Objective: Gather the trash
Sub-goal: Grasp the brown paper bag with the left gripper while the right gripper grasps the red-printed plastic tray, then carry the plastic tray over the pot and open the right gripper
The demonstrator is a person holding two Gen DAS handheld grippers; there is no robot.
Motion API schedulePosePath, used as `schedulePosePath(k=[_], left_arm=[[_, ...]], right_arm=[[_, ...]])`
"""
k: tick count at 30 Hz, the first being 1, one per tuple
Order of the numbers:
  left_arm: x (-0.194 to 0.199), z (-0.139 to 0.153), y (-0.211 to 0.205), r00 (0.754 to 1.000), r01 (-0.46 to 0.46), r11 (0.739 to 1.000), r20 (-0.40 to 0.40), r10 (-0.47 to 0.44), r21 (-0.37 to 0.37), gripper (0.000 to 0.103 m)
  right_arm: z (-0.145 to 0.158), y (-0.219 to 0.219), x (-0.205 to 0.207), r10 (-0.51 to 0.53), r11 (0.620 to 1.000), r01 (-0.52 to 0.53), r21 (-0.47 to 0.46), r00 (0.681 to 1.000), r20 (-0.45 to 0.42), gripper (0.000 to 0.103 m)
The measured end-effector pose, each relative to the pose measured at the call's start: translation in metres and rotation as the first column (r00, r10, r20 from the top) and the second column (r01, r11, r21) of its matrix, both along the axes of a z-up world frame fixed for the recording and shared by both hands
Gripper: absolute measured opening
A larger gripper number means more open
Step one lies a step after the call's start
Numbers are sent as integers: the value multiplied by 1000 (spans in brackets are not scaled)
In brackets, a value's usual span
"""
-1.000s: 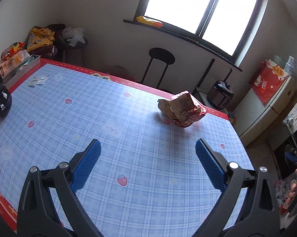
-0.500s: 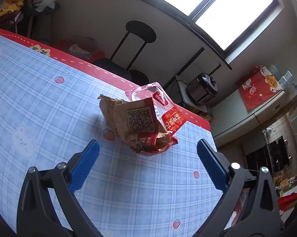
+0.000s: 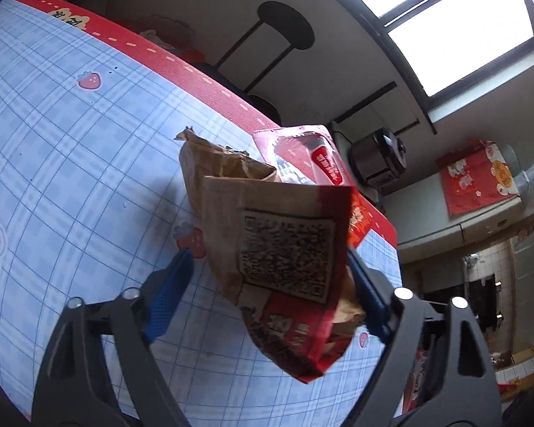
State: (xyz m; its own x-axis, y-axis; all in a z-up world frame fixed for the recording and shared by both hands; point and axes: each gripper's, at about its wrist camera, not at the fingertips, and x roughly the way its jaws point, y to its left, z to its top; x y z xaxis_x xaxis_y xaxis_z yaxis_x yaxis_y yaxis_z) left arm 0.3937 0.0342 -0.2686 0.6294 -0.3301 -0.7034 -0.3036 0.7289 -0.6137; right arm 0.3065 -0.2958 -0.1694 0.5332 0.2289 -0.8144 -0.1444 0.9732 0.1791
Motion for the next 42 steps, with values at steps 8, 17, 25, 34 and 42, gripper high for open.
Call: schedulePosePath(k=[8,17,25,34,42], left_arm=[[-67,10,53,999,-33,999,40,31,40,68],[-189,43,113,981,-178,961,113,157,210,68],[-259,51,140,963,-263,936,117,241,235,69],[-285,46,140,960,-280,935,87,267,217,69],[-280,57,110,969,-243,949,85,230,202,69]], right_arm=[[-23,54,45,130,983,-124,134,991,-35,97],[-67,128,144,150,984,-140,110,985,-86,88],[-97,147,187,-24,984,50,169,988,-150,69],[-118,147,186,-99,971,153,182,956,-275,35],[-96,126,141,-41,965,100,242,970,-238,18]])
